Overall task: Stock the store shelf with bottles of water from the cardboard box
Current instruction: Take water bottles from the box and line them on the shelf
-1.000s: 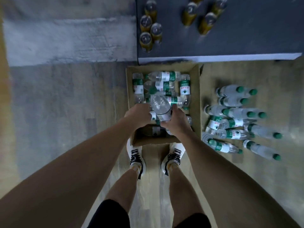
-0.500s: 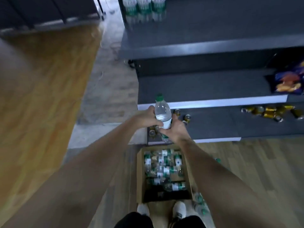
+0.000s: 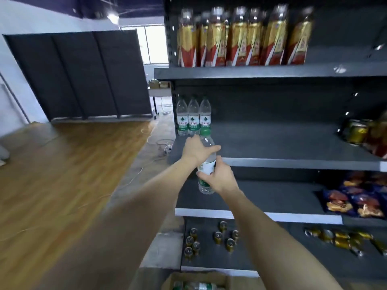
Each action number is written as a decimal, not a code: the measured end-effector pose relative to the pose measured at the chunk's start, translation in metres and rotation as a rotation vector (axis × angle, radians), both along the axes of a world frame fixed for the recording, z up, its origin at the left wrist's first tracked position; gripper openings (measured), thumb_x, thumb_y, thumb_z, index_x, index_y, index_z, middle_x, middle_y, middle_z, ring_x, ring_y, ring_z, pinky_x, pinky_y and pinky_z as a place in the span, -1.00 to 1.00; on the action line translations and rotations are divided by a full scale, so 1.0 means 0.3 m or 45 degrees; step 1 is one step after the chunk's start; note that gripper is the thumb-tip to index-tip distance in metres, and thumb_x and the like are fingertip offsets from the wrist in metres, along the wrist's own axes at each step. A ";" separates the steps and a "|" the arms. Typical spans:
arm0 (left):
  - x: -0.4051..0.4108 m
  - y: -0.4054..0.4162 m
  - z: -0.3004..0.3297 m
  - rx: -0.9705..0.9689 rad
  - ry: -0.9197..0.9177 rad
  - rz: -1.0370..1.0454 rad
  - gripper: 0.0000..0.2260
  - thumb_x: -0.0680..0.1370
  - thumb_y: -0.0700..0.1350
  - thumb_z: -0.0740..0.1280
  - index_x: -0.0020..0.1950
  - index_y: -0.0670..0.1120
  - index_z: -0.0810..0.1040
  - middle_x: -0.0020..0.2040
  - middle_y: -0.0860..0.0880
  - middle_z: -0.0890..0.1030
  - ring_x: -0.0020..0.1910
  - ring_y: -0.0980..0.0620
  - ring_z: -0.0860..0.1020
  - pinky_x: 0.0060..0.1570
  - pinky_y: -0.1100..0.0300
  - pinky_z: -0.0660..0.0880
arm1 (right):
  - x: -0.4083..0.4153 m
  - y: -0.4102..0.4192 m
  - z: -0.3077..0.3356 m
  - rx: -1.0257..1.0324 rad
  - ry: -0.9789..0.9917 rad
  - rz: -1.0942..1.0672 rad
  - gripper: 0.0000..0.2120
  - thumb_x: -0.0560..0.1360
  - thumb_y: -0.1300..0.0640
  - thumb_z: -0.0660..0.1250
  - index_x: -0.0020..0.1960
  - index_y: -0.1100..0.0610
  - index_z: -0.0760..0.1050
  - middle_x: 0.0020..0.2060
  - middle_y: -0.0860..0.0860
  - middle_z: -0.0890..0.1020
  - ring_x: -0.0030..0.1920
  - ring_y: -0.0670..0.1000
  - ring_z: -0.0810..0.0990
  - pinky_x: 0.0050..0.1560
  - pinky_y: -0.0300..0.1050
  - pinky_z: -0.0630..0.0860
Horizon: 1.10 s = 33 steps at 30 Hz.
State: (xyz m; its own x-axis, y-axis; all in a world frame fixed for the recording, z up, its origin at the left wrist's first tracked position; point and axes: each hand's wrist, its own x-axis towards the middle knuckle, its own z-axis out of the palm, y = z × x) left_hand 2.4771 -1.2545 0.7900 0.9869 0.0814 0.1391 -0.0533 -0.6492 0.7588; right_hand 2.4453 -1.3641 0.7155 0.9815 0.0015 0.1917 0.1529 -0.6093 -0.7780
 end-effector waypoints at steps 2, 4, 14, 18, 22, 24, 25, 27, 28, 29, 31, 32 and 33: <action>0.005 -0.018 0.036 -0.017 -0.044 0.015 -0.58 0.35 0.19 0.53 -0.03 -0.11 0.63 -0.07 -0.05 0.65 -0.03 -0.04 0.61 -0.13 0.14 0.49 | 0.011 -0.020 0.028 -0.040 -0.010 0.028 -0.48 0.35 -0.13 0.50 0.13 0.07 0.35 -0.01 0.03 0.62 0.02 0.09 0.61 -0.01 0.05 0.57; 0.018 -0.040 0.060 -0.047 -0.033 0.039 -0.64 0.34 0.17 0.55 -0.10 -0.09 0.64 -0.15 -0.04 0.65 -0.12 -0.03 0.62 -0.15 0.12 0.52 | 0.034 -0.049 0.059 -0.087 -0.006 0.071 -0.45 0.36 -0.13 0.51 0.14 0.10 0.33 0.03 0.07 0.59 0.04 0.11 0.59 0.02 0.07 0.56; 0.040 -0.096 0.154 -0.165 0.006 0.088 -0.59 0.34 0.00 0.60 0.03 -0.08 0.50 0.03 -0.02 0.59 0.03 -0.03 0.56 -0.02 0.08 0.53 | 0.086 -0.184 0.115 -0.194 0.027 0.206 -0.59 0.41 0.01 0.51 0.08 0.11 0.37 -0.01 0.04 0.58 -0.04 0.03 0.55 -0.09 -0.11 0.46; 0.060 -0.107 0.193 -0.264 -0.025 0.032 -0.47 0.38 -0.13 0.58 0.25 -0.09 0.41 0.15 -0.05 0.57 0.15 -0.07 0.55 0.17 0.02 0.50 | 0.115 -0.227 0.136 -0.245 0.039 0.193 -0.64 0.44 0.01 0.46 0.09 0.09 0.36 -0.05 0.00 0.58 -0.10 0.00 0.53 -0.17 -0.15 0.41; 0.088 -0.111 0.203 -0.261 -0.060 -0.014 -0.48 0.46 -0.18 0.50 0.28 -0.10 0.27 0.11 -0.04 0.53 0.08 -0.04 0.52 0.06 0.09 0.47 | 0.150 -0.273 0.128 -0.275 0.106 0.160 -0.67 0.43 -0.03 0.45 0.03 0.10 0.40 -0.07 -0.01 0.58 -0.12 0.01 0.55 -0.16 -0.12 0.46; 0.123 -0.111 0.204 -0.267 -0.058 -0.041 -0.49 0.46 -0.19 0.49 0.25 -0.07 0.26 0.11 -0.05 0.54 0.10 -0.05 0.54 0.11 0.03 0.52 | 0.174 -0.292 0.120 -0.295 0.117 0.136 -0.71 0.42 -0.03 0.43 -0.02 0.10 0.43 -0.11 -0.01 0.58 -0.13 0.03 0.56 -0.14 -0.09 0.51; 0.143 -0.111 0.206 -0.253 -0.057 -0.052 -0.49 0.46 -0.19 0.49 0.24 -0.06 0.25 0.11 -0.06 0.55 0.11 -0.06 0.55 0.14 -0.01 0.53 | 0.190 -0.299 0.114 -0.314 0.114 0.120 -0.75 0.41 -0.02 0.42 -0.05 0.09 0.44 -0.12 -0.01 0.59 -0.12 0.03 0.57 -0.10 -0.06 0.54; 0.184 -0.111 0.209 -0.215 -0.068 -0.074 -0.48 0.46 -0.18 0.49 0.24 -0.04 0.23 0.11 -0.08 0.57 0.10 -0.08 0.56 0.15 -0.04 0.53 | 0.221 -0.308 0.103 -0.353 0.110 0.096 -0.83 0.41 0.01 0.39 -0.10 0.05 0.44 -0.12 -0.02 0.60 -0.12 0.02 0.57 -0.06 -0.04 0.57; 0.211 -0.110 0.206 -0.195 -0.077 -0.082 -0.47 0.46 -0.18 0.48 0.25 -0.04 0.22 0.11 -0.10 0.57 0.09 -0.08 0.57 0.15 -0.04 0.54 | 0.237 -0.310 0.096 -0.369 0.112 0.086 -0.85 0.42 0.02 0.38 -0.12 0.04 0.44 -0.13 -0.02 0.60 -0.13 0.01 0.57 -0.07 -0.05 0.57; 0.237 -0.109 0.203 -0.182 -0.076 -0.091 -0.46 0.46 -0.19 0.48 0.26 -0.04 0.21 0.10 -0.11 0.58 0.09 -0.09 0.57 0.15 -0.04 0.54 | 0.253 -0.310 0.088 -0.383 0.122 0.075 -0.86 0.42 0.02 0.38 -0.14 0.03 0.44 -0.13 -0.03 0.59 -0.14 0.00 0.57 -0.09 -0.07 0.56; 0.300 -0.103 0.195 -0.163 -0.064 -0.119 -0.41 0.46 -0.18 0.49 0.33 -0.06 0.19 0.12 -0.12 0.57 0.12 -0.11 0.56 0.16 -0.05 0.54 | 0.287 -0.304 0.078 -0.404 0.138 0.048 -0.87 0.41 0.02 0.38 -0.16 0.02 0.45 -0.14 -0.03 0.60 -0.15 0.01 0.57 -0.09 -0.09 0.55; 0.329 -0.102 0.196 -0.154 -0.058 -0.140 -0.37 0.46 -0.18 0.48 0.38 -0.07 0.17 0.14 -0.11 0.55 0.13 -0.11 0.55 0.16 -0.03 0.53 | 0.309 -0.300 0.073 -0.420 0.144 0.034 -0.87 0.41 0.03 0.38 -0.16 0.02 0.45 -0.14 -0.02 0.61 -0.13 0.03 0.58 -0.06 -0.08 0.56; 0.364 -0.100 0.195 -0.144 -0.056 -0.160 -0.34 0.47 -0.18 0.48 0.42 -0.09 0.15 0.16 -0.11 0.53 0.14 -0.10 0.53 0.15 0.01 0.51 | 0.332 -0.294 0.075 -0.436 0.152 0.017 -0.88 0.42 0.03 0.38 -0.16 0.02 0.45 -0.13 -0.01 0.62 -0.12 0.05 0.59 -0.04 -0.07 0.57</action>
